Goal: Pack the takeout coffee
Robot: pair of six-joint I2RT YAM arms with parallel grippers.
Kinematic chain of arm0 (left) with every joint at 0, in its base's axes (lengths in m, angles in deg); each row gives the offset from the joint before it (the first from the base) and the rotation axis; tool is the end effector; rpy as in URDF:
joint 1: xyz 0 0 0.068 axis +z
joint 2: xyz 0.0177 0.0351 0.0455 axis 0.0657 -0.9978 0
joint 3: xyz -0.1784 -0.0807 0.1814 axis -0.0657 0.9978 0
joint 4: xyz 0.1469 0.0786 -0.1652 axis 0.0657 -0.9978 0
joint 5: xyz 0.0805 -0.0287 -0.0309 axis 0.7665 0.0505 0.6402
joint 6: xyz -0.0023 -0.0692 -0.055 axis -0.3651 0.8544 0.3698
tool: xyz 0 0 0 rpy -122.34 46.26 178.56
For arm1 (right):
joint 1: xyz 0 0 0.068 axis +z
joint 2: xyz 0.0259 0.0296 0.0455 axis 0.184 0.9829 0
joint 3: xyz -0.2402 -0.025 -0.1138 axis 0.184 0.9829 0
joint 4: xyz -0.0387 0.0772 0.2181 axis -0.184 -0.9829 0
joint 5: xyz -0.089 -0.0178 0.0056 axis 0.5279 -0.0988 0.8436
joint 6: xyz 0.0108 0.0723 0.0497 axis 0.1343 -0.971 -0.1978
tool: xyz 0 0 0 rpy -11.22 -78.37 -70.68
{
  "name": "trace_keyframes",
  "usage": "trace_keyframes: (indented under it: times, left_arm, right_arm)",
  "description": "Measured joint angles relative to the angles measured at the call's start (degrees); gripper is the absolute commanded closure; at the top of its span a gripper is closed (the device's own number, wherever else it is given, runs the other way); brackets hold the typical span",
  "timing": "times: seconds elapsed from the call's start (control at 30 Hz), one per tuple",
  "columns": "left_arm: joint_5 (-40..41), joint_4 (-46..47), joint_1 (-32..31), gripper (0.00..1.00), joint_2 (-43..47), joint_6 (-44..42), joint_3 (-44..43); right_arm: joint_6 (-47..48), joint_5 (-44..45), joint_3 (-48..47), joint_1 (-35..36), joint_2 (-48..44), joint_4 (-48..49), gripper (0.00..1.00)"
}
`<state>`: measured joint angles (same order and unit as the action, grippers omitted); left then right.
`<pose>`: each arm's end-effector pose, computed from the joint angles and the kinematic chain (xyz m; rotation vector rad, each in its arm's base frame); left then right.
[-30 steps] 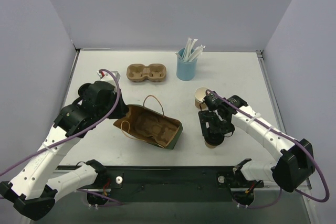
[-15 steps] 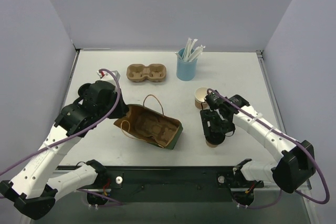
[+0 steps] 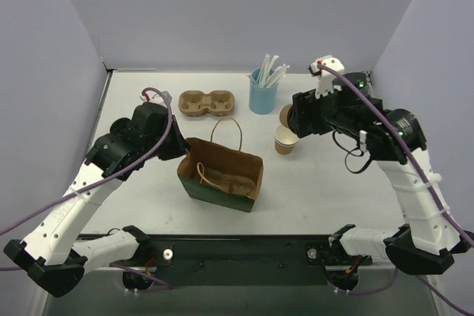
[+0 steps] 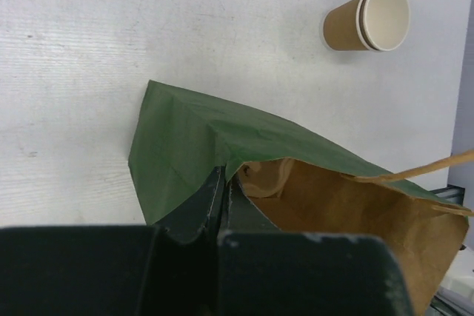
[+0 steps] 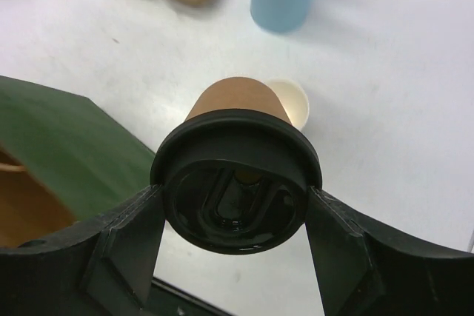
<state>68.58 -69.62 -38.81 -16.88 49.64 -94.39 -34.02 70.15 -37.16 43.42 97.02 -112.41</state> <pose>0.1725 -0.1088 0.3505 -0.2135 2.3534 -0.5327 0.1999 0.1260 0.4480 -0.4555 1.9732 0.3981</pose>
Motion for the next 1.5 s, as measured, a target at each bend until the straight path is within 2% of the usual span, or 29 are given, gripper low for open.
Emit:
trace_keyframes:
  times: [0.1, 0.27, 0.37, 0.47, 0.7, 1.03, 1.33, 1.5]
  left_arm:
    - [-0.8, 0.3, 0.0, 1.0, -1.0, 2.4, -1.2]
    - [-2.8, 2.6, 0.0, 1.0, -2.3, 4.8, -1.6]
    - [-4.4, 5.2, 0.0, 1.0, -3.1, 4.1, -1.4]
    - [-4.7, 7.0, 0.0, 1.0, -3.1, 3.1, -1.4]
    - [-4.1, 8.2, 0.0, 1.0, -3.0, 0.6, -1.5]
    - [-4.9, 7.3, 0.0, 1.0, -2.5, 1.0, 0.9]
    - [-5.9, 7.0, 0.0, 1.0, -0.2, 0.9, 1.4]
    - [-6.9, 8.4, 0.0, 1.0, 2.7, 0.9, 3.7]
  right_arm:
    - [4.3, -2.4, -9.3, 1.7, -0.2, -0.4, 0.4]
    - [9.7, -6.7, -17.0, 8.6, -0.2, -0.5, 0.4]
    - [12.0, -11.4, -16.4, 11.5, -1.2, 0.3, 0.39]
    - [12.7, -16.9, -11.8, 12.3, -3.5, 3.4, 0.4]
    - [11.3, -26.3, -9.3, 15.4, -4.9, 6.7, 0.4]
    - [10.3, -24.4, -12.8, 22.0, -0.7, 9.3, 0.39]
    - [11.8, -15.4, -7.8, 30.9, 1.5, 4.6, 0.4]
    - [13.4, -10.0, -3.7, 33.1, 1.7, 2.0, 0.4]
